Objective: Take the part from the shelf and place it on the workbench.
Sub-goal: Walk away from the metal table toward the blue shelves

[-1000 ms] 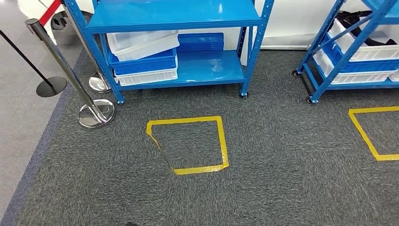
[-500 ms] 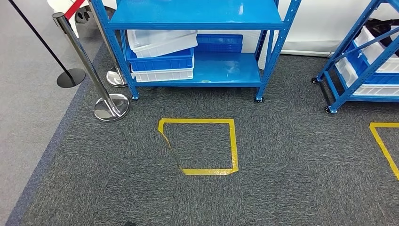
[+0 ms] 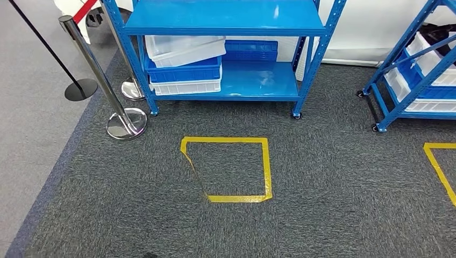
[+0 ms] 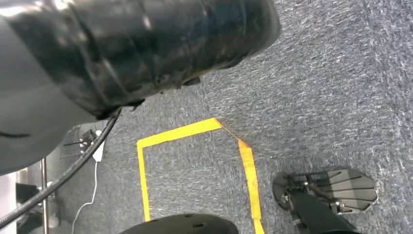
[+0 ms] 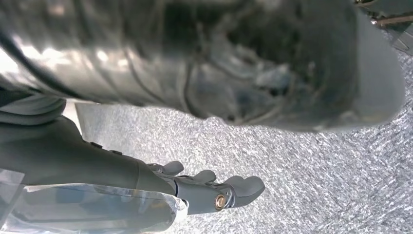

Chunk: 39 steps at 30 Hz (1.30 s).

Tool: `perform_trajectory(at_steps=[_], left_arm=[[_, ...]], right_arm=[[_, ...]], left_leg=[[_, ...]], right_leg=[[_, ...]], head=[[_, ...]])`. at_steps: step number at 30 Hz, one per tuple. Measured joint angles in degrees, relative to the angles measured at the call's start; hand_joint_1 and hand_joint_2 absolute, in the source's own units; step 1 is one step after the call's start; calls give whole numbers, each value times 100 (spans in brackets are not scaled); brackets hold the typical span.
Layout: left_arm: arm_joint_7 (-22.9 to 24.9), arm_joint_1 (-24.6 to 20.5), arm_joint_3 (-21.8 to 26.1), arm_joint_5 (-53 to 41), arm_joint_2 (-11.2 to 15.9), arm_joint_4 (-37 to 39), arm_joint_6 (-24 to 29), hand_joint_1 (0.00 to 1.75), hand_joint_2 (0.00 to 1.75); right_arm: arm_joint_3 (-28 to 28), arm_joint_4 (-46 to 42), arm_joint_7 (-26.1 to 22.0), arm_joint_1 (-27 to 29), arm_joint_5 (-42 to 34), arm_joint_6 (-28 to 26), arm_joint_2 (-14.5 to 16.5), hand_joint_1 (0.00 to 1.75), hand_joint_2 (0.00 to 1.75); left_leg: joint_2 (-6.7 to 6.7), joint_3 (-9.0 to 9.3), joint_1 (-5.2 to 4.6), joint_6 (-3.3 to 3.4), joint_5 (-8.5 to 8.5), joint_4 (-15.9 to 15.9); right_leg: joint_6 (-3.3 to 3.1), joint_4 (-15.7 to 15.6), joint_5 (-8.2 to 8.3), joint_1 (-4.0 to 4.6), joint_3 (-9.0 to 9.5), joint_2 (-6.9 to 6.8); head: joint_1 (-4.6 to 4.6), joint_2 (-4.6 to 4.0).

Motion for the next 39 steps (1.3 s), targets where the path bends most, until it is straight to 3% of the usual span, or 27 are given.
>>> perform_trajectory(at_steps=[2,4,5,7,8,9,10,12,14,19,21,23,24,25,27,29,30,33,35,39], left_arm=[[-2,11,1,1,-1,0,0,0,0],[-9,19,2,1,-2,0,1,0,0],[-19,16,2,1,-2,0,1,0,0],[-45,9,2,2,-2,0,5,0,0],[-57,11,2,4,-2,0,11,0,0],[-68,16,2,7,-2,0,20,0,0],[-77,21,2,8,-2,0,30,0,0],[-89,27,2,10,-7,0,49,0,0],[-90,20,2,10,-13,0,58,0,0],[-131,7,2,20,-20,0,66,0,0],[-164,6,2,21,-20,0,68,0,0],[-184,16,2,19,-23,0,68,0,0],[-188,24,1,19,-26,0,68,0,0],[-190,31,1,20,-27,0,68,0,0],[-189,37,-1,23,-28,0,68,0,0],[-188,29,0,25,-27,0,64,0,0],[-188,22,1,24,-27,0,62,0,0],[-185,36,0,25,-27,0,57,0,0],[-180,53,0,24,-27,1,61,0,0],[-180,36,1,23,-28,1,60,0,0]], right_arm=[[0,-1,1,-8,0,0,-2,0,0],[0,-2,1,-14,0,0,-11,0,0],[0,-3,1,-16,0,0,-16,0,0],[0,-3,0,-11,0,1,-20,0,0],[0,-3,0,-4,0,1,-20,0,0],[0,-2,0,5,0,2,-20,0,0],[0,-2,0,13,-1,2,-22,0,0],[0,-2,1,21,-8,1,-30,0,0],[0,0,2,15,-19,0,-39,0,0],[0,1,9,12,-25,33,-40,0,0],[0,2,16,10,-31,109,-43,0,0],[0,2,20,3,-40,190,-46,0,0],[0,2,21,4,-46,218,-46,0,0],[0,2,24,9,-52,238,-46,0,0],[0,2,31,18,-72,268,-45,0,0],[0,2,36,7,-89,288,-43,0,0],[0,2,36,-3,-94,293,-43,0,0],[0,2,39,-17,-103,307,-43,0,0],[0,2,43,-20,-107,321,-44,0,0],[0,2,54,-10,-114,358,-43,0,0]], left_leg=[[-15,27,8,63,-6,-56],[-20,93,28,131,-6,-123],[-20,129,33,165,-15,-147],[-23,180,16,219,-61,-152],[-30,210,9,233,-89,-150],[-40,247,4,237,-120,-148],[-54,292,2,234,-153,-145],[-80,388,2,208,-232,-138],[-98,439,-18,150,-315,-119],[-93,449,-8,1,-466,9],[-71,160,11,-54,-696,577],[-60,-336,28,-88,-902,1349],[-57,-521,33,-94,-882,1565],[-55,-605,35,-92,-750,1569],[-44,-467,31,-55,-221,965],[-24,-205,-1,8,92,268],[-20,-123,-21,40,113,76],[-40,-9,-33,139,28,-93],[-47,134,-19,215,-8,-168],[-52,380,-26,279,-182,-200]], right_leg=[[61,-26,-22,-3,21,-9],[109,161,-139,-9,-51,-3],[121,427,-261,-14,-184,4],[133,1198,-535,-20,-616,12],[138,1504,-585,-24,-820,13],[141,1629,-526,-27,-944,13],[141,1534,-355,-29,-960,12],[121,841,145,-29,-732,16],[80,238,374,-13,-471,27],[-71,52,287,-4,-318,33],[-137,20,248,-19,-243,22],[-164,19,182,-16,-178,18],[-162,19,143,-14,-134,20],[-157,19,100,-13,-79,23],[-137,15,0,-14,49,25],[-84,4,-98,-7,131,24],[-49,-17,-131,-6,148,20],[51,-20,-124,-13,241,9],[92,232,-164,-24,156,12],[133,1455,-598,-34,-714,20]], head=[[8,0],[18,0],[26,0],[38,0],[39,0],[39,0],[39,0],[42,0],[42,0],[14,0],[1,0],[-4,0],[-5,0],[-5,0],[-6,0],[0,0],[7,0],[18,1],[29,1],[51,0]])
